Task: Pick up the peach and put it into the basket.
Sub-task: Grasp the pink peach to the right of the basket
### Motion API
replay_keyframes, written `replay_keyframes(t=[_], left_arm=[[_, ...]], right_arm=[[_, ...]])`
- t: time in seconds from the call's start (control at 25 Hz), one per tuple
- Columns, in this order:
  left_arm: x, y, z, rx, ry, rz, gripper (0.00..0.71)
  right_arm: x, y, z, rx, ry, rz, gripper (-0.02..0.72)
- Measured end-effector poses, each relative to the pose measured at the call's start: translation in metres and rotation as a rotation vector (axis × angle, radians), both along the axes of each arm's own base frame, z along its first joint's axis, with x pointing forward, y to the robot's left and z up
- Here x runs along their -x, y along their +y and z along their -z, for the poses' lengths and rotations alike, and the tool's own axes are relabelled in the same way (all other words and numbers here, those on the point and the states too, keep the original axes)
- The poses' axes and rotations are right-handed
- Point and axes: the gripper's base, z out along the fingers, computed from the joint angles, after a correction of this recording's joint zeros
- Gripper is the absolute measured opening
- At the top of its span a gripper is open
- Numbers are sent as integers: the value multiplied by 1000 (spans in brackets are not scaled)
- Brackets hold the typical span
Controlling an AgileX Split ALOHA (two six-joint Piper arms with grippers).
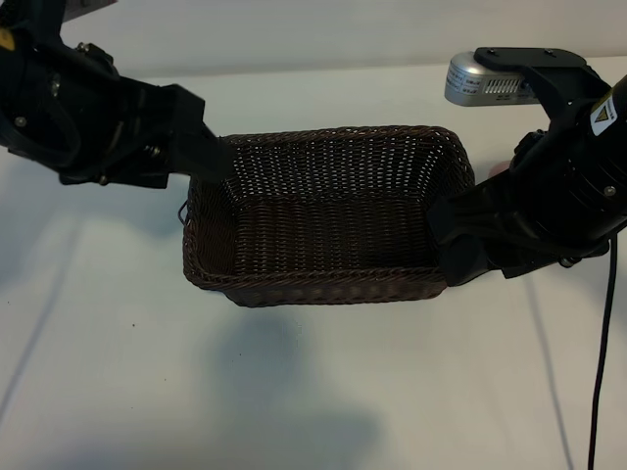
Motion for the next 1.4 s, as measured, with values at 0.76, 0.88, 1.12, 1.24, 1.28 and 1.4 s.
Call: replay_keyframes(t=[0.76, 0.88, 1.12, 1.24, 1.28, 1.4], left_arm=[[40, 19, -26, -35, -6, -14, 582], [42, 16, -27, -16, 1, -1, 582], [53, -4, -27, -12, -9, 56, 582], [55, -13, -23, -48, -3, 69, 582], [55, -16, -20, -63, -2, 75, 582], [53, -24, -6, -72, 13, 69, 582]], right_arm=[[1, 1, 0, -9, 8, 0, 496], [1, 1, 0, -10, 8, 0, 496], [1, 1, 0, -11, 10, 0, 496], [1, 1, 0, -11, 10, 0, 496], [1, 1, 0, -11, 10, 0, 496], [1, 1, 0, -11, 10, 0, 496]])
